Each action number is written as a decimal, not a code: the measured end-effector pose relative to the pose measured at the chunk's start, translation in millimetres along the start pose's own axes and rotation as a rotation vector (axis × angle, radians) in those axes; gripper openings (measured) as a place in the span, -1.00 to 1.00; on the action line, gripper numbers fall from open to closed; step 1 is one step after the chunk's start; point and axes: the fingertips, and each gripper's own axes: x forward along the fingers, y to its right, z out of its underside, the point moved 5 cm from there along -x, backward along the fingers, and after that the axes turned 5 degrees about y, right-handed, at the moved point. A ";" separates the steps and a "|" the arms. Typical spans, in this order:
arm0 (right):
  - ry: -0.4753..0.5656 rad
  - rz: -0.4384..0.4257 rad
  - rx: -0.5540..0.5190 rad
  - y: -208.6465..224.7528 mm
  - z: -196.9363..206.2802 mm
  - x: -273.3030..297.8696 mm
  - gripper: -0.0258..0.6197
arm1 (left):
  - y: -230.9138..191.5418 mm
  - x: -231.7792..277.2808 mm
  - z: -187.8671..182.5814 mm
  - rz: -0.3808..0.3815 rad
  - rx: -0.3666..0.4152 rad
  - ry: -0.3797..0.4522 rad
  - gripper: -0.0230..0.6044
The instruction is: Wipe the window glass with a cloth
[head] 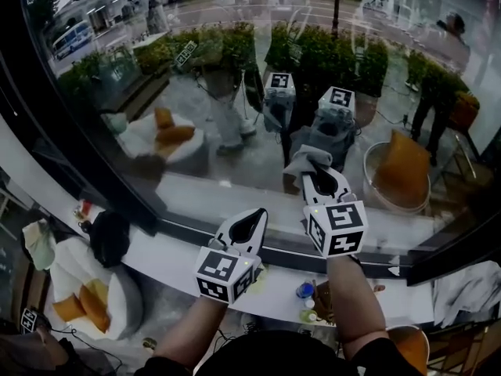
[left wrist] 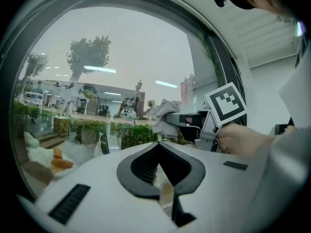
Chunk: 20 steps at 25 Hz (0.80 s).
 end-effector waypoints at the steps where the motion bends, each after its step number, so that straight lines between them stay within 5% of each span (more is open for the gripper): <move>1: 0.001 -0.004 0.001 -4.3 0.3 3.9 -0.80 | -5.1 -2.6 0.9 -0.006 0.005 -0.001 -0.90; 13: -0.010 -0.039 -0.017 -92.8 2.9 69.5 -0.80 | -96.8 -50.0 5.1 -0.032 0.006 0.004 -0.90; 20: -0.013 -0.053 -0.014 -104.6 7.4 82.3 -0.80 | -109.8 -57.2 7.4 -0.050 0.010 0.003 -0.90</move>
